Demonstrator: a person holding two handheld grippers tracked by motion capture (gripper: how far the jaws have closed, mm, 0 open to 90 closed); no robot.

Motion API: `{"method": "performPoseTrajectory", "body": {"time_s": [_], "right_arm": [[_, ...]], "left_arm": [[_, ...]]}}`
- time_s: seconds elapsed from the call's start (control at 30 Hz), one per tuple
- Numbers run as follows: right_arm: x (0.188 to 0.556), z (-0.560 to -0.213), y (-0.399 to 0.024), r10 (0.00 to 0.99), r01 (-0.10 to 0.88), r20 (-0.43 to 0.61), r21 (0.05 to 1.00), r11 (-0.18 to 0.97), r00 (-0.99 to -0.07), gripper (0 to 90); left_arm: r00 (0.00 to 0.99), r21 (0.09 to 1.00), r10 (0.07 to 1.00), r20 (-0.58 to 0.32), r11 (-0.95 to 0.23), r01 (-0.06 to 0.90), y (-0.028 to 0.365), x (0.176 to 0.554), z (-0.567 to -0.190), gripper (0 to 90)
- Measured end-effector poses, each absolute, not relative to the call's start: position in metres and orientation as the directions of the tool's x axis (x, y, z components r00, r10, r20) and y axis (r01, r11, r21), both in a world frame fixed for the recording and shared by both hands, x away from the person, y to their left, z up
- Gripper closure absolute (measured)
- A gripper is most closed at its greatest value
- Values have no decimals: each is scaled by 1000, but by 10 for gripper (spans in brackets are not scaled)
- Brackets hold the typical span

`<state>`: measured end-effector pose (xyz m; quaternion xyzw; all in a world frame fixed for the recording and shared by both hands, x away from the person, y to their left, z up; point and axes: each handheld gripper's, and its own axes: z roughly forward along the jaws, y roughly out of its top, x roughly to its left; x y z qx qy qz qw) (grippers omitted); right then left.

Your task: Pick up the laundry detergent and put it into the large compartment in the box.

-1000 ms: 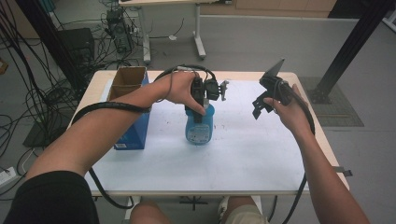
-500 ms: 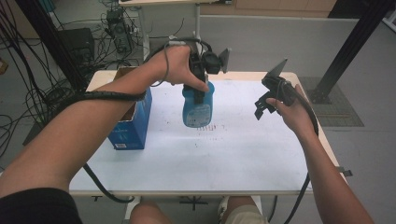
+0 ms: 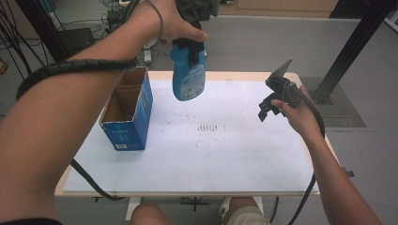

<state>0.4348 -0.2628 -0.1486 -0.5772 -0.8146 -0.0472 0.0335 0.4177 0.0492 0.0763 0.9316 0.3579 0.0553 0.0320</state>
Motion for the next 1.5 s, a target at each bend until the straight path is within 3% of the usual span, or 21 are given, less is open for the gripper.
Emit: {"method": "performPoseTrajectory", "body": {"time_s": [0.3,0.63,1.0,1.5], "right_arm": [[435,-146,-264,935,941,114,35,335,-337,91],[434,-140,-268,937,944,111,44,328,-330,91],[437,-143,-272,939,946,109,36,323,-325,91],[438,-145,-272,938,944,113,31,327,-328,91]], "left_arm": [[540,166,838,82,-546,821,92,421,123,375],[381,205,922,69,-387,899,142,429,145,376],[209,217,974,89,-223,950,178,430,159,376],[82,208,995,61,-93,974,210,433,144,376]]}}
